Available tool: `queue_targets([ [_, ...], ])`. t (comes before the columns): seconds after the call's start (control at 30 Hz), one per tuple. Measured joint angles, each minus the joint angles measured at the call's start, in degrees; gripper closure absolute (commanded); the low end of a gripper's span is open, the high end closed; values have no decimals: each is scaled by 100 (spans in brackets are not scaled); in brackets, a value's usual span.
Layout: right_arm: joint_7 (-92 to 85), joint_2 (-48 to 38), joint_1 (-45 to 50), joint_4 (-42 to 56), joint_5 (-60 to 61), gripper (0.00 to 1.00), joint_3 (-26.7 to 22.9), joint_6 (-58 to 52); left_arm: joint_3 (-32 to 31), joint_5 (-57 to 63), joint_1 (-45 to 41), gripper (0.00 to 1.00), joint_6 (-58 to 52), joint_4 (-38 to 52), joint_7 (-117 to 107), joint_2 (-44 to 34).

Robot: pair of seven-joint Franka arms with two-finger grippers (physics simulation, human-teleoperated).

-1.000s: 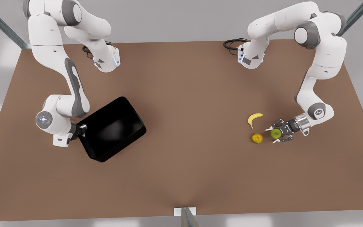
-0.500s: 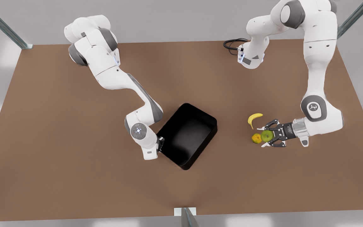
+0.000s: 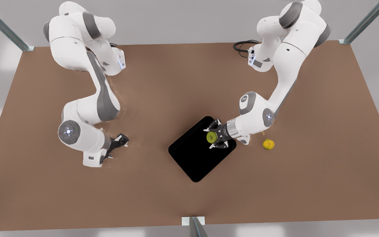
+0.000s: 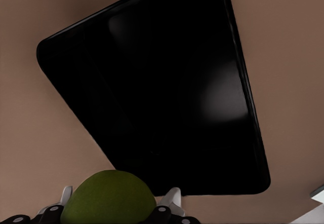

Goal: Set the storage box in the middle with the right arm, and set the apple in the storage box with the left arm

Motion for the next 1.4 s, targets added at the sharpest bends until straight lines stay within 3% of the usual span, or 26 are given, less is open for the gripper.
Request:
queue_targets([
  [0.03,-24,-639,-203,-130,-261,0,-551,-650,-1,228,-178,76,18,304,-392,277],
  [0.1,-3,-1764,-607,-393,-890,0,-672,-1228,-1,795,-256,76,137,662,-1005,611],
  [0.13,4,-1902,-778,-389,-1012,0,-735,-1416,-1,1089,-262,69,173,695,-1033,646],
  [0.17,8,-1915,-876,-389,-1028,0,-749,-1480,1,1444,-267,15,184,688,-1068,683],
  [0.2,17,-1914,-804,-397,-1029,0,-748,-1506,4,1934,-269,0,195,680,-1134,688],
  [0.37,-27,-1887,-740,-390,-1012,0,-747,-1516,4,3076,-503,0,174,645,-1401,746],
  [0.63,-53,-1878,-677,-389,-1003,0,-746,-1595,3,3129,-603,0,151,686,-1349,830],
  [0.77,-53,-1878,-682,-389,-1003,0,-746,-1595,75,3178,-594,0,46,1019,-1317,659],
  [0.83,-49,-1886,-679,-380,-1010,0,-741,-1595,400,3185,-588,0,-23,1050,-1015,308],
  [0.9,-45,-1886,-672,-372,-1011,0,-741,-1595,852,2998,-555,0,-173,825,75,-397],
  [0.97,-45,-1887,-675,-371,-1007,0,-737,-1595,1566,2559,-516,0,-497,-17,1666,-1473],
  [1.03,-45,-1882,-673,-371,-1010,0,-737,-1595,1897,2275,-382,0,-541,-947,3888,-2237],
  [1.13,-45,-1886,-675,-362,-1011,0,-737,-1595,2723,1965,-313,0,-2599,-1018,8871,-3473],
  [1.2,-53,-1886,-673,-362,-1008,0,-737,-1595,3075,1840,-292,0,-5094,434,11490,-3406],
  [1.23,-53,-1886,-673,-362,-1003,0,-737,-1595,3120,1807,-160,0,-5597,641,11734,-3358],
  [1.27,-53,-1886,-673,-362,-1003,0,-737,-1595,3284,1776,-170,0,-5861,736,12665,-3244],
  [1.4,-53,-1886,-674,-362,-1005,0,-737,-1595,3132,1707,-343,0,-5751,1547,12493,-2302],
])
